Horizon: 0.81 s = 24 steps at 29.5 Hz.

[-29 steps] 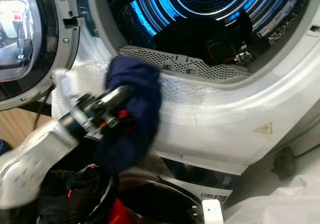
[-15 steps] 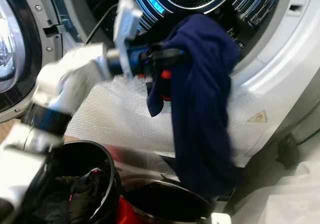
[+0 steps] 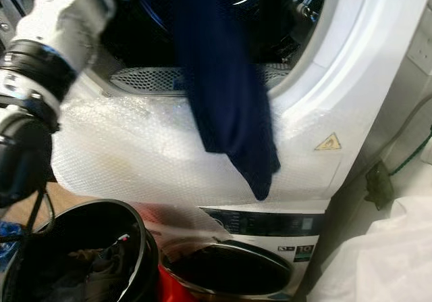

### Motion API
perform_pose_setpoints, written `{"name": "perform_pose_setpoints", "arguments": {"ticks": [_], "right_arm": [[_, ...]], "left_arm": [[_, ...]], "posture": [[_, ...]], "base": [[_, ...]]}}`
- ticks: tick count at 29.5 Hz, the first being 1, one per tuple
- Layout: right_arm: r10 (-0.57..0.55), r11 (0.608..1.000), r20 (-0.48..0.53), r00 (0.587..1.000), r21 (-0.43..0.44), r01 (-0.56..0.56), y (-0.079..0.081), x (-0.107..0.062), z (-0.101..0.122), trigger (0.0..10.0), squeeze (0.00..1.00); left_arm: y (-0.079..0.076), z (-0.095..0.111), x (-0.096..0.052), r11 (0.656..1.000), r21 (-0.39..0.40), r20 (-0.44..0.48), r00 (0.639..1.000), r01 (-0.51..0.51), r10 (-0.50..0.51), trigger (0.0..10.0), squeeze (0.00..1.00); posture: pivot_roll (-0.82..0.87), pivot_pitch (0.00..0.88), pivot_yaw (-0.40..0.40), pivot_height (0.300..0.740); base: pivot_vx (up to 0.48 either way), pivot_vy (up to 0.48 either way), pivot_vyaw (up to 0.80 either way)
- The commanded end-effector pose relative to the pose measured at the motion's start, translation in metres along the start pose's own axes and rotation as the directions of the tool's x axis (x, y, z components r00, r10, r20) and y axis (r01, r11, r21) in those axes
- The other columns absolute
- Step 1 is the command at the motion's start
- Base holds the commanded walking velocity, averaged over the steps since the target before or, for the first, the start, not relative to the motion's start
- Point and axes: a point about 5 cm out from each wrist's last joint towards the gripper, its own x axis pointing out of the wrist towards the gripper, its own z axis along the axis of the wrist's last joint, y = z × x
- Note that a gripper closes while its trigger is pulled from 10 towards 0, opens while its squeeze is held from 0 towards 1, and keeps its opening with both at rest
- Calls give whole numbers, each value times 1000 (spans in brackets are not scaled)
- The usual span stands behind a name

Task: Clothes washing

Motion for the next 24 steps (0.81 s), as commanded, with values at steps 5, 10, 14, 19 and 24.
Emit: {"name": "perform_pose_setpoints", "arguments": {"ticks": [5, 10, 14, 19, 24], "right_arm": [[-5, 1000, 6, 1000, 8, 5, -3, -5, -8, 10000, 0], [-24, 1000, 13, 1000, 6, 24, -12, -5, -8, 10000, 0], [-34, 999, 17, 999, 0, 34, -17, -6, -9, 10000, 0], [-35, 999, 21, 999, -2, 35, -17, -6, -9, 10000, 0], [-32, 999, 25, 999, 5, 32, -14, -7, -9, 10000, 0]], "left_arm": [[-15, -51, -11, 989, 102, -203, 976, 103, -81, 10000, 0], [-30, -81, -21, 963, 68, -337, 914, 261, -225, 10000, 0], [-40, -89, -25, 933, 50, -357, 879, 356, -316, 10000, 0], [-40, -90, -25, 937, 46, -361, 881, 345, -307, 10000, 1000], [-41, -91, -27, 914, 37, -382, 851, 404, -361, 10000, 1000]], "posture": [[-177, 0, 129, 740], [-194, 0, 122, 740], [-196, 0, 118, 740], [-202, 0, 118, 740], [-213, 0, 122, 740]], "base": [[0, 0, 0], [0, 0, 0], [0, 0, 0], [0, 0, 0], [0, 0, 0]]}}
